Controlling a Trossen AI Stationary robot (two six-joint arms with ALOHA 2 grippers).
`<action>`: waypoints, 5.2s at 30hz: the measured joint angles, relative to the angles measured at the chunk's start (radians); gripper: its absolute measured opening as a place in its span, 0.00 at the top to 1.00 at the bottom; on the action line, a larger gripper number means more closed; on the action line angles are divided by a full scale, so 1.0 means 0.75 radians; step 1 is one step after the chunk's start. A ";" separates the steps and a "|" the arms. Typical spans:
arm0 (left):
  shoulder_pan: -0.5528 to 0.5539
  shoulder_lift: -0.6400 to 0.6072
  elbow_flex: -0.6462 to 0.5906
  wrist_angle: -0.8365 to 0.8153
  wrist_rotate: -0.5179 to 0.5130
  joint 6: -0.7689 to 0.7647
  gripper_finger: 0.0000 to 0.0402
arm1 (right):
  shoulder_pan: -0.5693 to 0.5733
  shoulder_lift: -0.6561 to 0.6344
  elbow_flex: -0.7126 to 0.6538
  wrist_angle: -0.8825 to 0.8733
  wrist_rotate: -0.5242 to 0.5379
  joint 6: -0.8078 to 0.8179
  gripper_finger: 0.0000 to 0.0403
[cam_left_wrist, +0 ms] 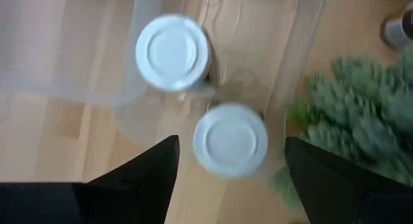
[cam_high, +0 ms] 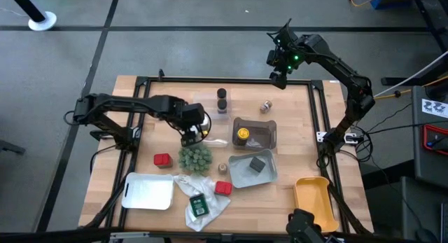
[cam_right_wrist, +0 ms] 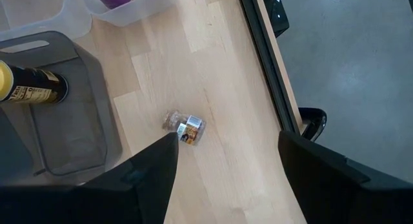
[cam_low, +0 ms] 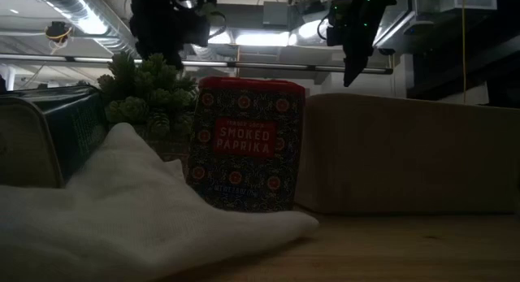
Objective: Sort spices by type
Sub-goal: Put the left red seasoning can into the white bin, then put the red seasoning can into the white bin
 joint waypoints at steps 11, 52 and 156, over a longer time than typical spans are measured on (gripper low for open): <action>-0.002 -0.001 0.129 -0.471 0.100 -0.141 0.34 | 0.000 0.000 0.000 -0.013 0.000 0.003 0.34; -0.496 0.001 -0.334 -0.304 0.302 -0.633 0.34 | 0.000 0.001 -0.001 -0.041 0.000 0.004 0.34; -0.960 -0.173 -0.266 0.078 0.472 -2.334 0.33 | 0.000 0.001 -0.001 -0.042 0.000 0.005 0.34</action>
